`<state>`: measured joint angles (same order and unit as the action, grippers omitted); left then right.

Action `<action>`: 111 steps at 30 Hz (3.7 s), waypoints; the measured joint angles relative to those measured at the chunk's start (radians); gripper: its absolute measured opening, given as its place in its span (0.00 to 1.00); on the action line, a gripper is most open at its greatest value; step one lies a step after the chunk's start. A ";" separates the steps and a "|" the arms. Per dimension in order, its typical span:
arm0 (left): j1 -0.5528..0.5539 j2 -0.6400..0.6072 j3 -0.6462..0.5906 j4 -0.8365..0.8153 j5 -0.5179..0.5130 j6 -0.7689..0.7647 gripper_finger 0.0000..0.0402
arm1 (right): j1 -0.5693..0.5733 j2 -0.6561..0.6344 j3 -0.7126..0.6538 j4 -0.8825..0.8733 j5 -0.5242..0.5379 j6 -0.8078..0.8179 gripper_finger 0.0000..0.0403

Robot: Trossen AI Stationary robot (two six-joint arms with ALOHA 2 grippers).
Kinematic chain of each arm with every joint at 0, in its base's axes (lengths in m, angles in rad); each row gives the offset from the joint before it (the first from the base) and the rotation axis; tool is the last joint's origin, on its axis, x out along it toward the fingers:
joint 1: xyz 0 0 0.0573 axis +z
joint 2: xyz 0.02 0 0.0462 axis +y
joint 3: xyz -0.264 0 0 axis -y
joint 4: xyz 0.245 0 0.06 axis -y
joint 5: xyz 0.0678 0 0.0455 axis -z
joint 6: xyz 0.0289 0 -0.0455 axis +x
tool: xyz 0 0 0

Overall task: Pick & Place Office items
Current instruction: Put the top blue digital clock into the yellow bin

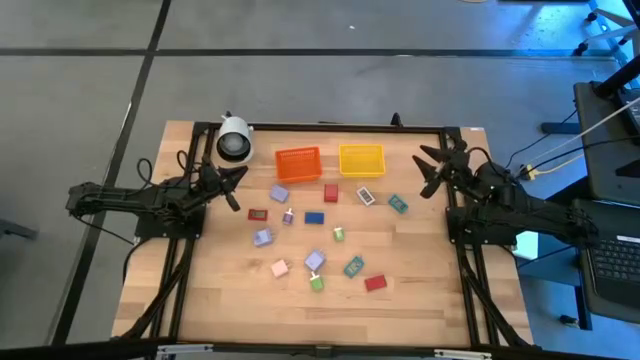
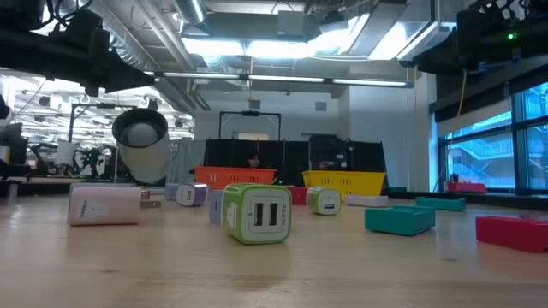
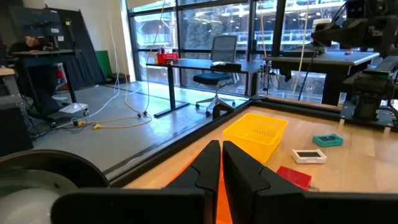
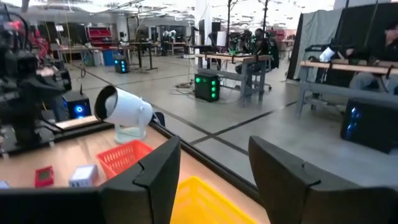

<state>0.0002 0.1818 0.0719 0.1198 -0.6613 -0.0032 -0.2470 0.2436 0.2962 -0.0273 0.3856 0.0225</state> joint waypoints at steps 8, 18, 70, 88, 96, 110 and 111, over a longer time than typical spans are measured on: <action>0.000 0.000 0.000 -0.022 0.000 -0.001 0.04 | 0.000 0.104 0.173 -0.221 0.053 0.061 0.48; 0.000 0.000 0.000 -0.023 0.007 -0.001 0.04 | 0.000 0.235 0.344 -0.587 0.027 0.277 0.48; 0.000 0.000 0.000 -0.018 0.034 -0.002 0.04 | 0.008 0.775 0.344 -0.858 -0.359 0.596 0.66; 0.000 0.000 0.000 -0.019 0.034 -0.002 0.04 | 0.008 0.985 0.343 -0.728 -0.404 0.572 0.66; 0.000 0.000 0.000 -0.019 0.034 -0.002 0.04 | 0.008 1.066 0.343 -0.708 -0.401 0.564 0.67; 0.000 0.000 0.000 -0.019 0.063 -0.002 0.04 | -0.040 1.127 0.343 -0.694 -0.375 0.545 0.67; 0.000 0.000 0.000 -0.019 0.063 -0.002 0.04 | -0.041 1.130 0.343 -0.691 -0.375 0.545 0.67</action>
<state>-0.0002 0.1821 0.0718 0.1009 -0.5987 -0.0048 -0.2882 1.3733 0.6388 -0.7183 0.0105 0.5675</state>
